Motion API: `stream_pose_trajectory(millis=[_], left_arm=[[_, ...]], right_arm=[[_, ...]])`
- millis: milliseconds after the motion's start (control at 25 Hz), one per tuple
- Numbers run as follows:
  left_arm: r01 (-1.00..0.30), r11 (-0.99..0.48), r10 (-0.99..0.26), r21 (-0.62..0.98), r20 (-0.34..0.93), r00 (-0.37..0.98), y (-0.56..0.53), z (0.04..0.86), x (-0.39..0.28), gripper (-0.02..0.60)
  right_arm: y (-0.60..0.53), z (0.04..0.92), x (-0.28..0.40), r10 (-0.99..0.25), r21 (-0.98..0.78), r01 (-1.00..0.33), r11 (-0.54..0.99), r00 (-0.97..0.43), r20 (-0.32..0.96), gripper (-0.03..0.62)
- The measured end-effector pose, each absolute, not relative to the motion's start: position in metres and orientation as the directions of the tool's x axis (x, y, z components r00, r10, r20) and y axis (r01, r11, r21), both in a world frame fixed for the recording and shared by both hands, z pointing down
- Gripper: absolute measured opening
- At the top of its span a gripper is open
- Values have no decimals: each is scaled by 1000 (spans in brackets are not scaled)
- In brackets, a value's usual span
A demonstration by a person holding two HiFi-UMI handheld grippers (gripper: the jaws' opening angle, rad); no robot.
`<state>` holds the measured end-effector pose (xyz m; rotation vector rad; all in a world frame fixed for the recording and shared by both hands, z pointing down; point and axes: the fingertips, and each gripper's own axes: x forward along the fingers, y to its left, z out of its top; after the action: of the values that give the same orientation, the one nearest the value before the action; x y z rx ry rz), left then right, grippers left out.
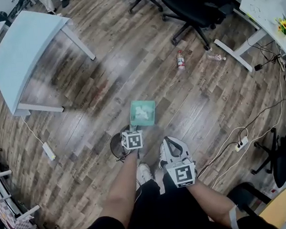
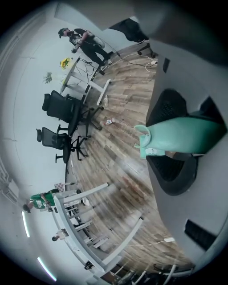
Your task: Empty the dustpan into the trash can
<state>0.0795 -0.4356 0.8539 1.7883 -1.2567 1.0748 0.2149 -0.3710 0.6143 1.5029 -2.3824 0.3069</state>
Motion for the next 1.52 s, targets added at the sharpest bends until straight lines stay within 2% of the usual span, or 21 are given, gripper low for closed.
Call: stream_pose_trajectory(millis=[360,640,920,1520], left_arm=[[-942,-329,-335,64,925,180,-426,858,85,100],[-938,-344,-368,36,914,170,-413,854,82,97],[-943,-331,-489,13,853,183,-396,820,68,96],[-930,-366,-648,37,707,284,-291,706,-19,97]], right_arm=[[-364,619,222,-833,-38,-897,439,-423,356,25],[-354,628,230,-818,-53,-892,450,-435,377,25],[-324,644,229,-819,-37,-899,436,-414,397,25],[-201,605,184,-913,51,-965,256,-224,340,25]])
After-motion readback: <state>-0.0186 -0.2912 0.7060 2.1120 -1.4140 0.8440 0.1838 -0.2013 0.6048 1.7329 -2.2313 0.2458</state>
